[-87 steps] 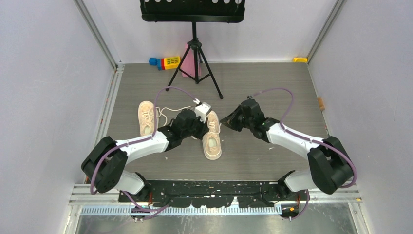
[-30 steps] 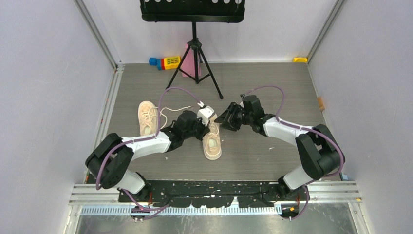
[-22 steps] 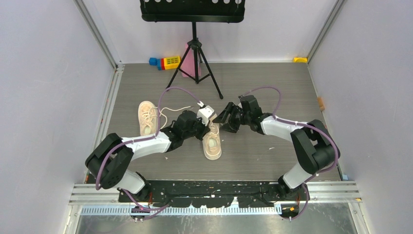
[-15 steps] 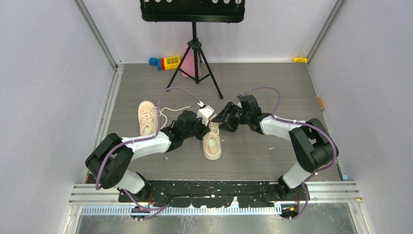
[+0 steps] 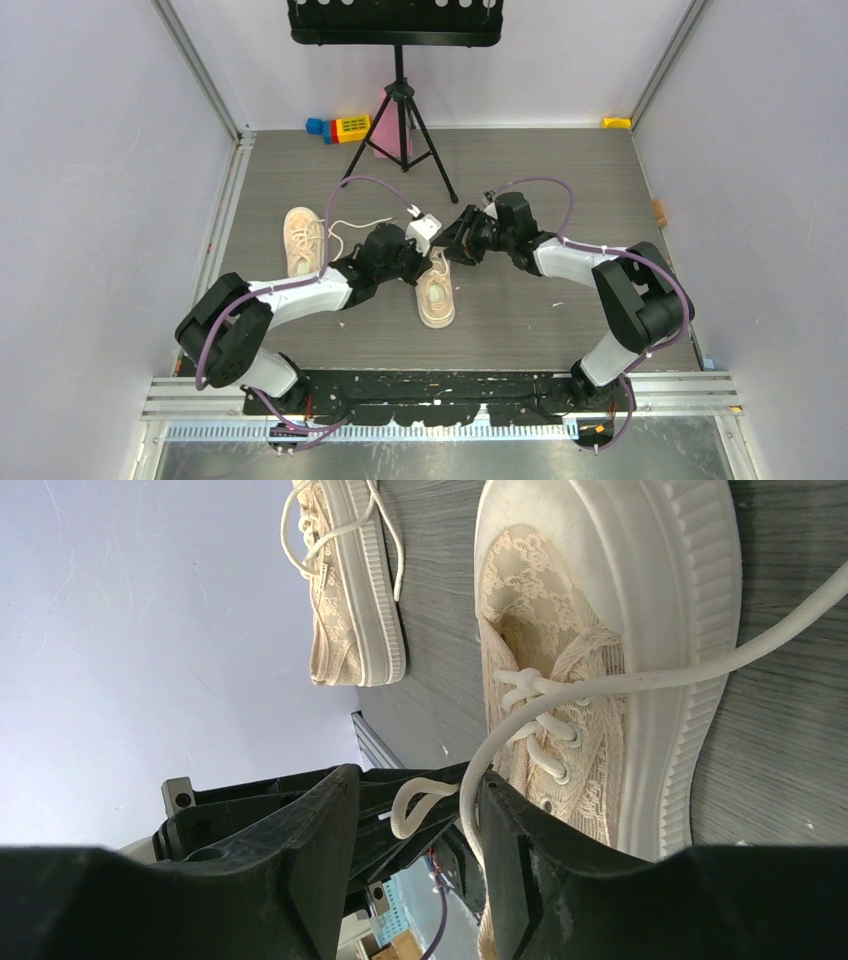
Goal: Tie the shoes
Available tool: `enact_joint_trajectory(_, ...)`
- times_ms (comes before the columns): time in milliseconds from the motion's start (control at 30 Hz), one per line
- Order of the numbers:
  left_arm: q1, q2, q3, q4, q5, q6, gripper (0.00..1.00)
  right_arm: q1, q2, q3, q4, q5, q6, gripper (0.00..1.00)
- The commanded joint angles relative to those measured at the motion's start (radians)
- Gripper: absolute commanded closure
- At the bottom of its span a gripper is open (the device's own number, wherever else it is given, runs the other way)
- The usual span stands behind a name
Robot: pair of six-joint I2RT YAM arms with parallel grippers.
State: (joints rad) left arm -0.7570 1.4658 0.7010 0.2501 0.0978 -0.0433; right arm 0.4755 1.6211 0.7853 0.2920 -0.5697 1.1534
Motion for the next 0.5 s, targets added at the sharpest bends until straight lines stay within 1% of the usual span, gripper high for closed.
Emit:
enact_joint_trajectory(0,0.010,0.004,0.061,-0.048,-0.034,0.036,1.00,-0.003,-0.026,0.001,0.050,-0.042,-0.008,0.48)
enact_joint_trajectory(200,0.009,0.024,0.089,-0.082,-0.031,0.039,1.00,-0.003,-0.033,0.001,0.055,-0.048,-0.008,0.50)
enact_joint_trajectory(367,0.008,0.046,0.120,-0.110,-0.022,0.072,1.00,-0.003,-0.036,0.002,0.052,-0.054,-0.012,0.51)
enact_joint_trajectory(467,0.008,0.056,0.128,-0.115,-0.016,0.079,1.00,-0.003,-0.038,0.010,0.019,-0.055,-0.028,0.53)
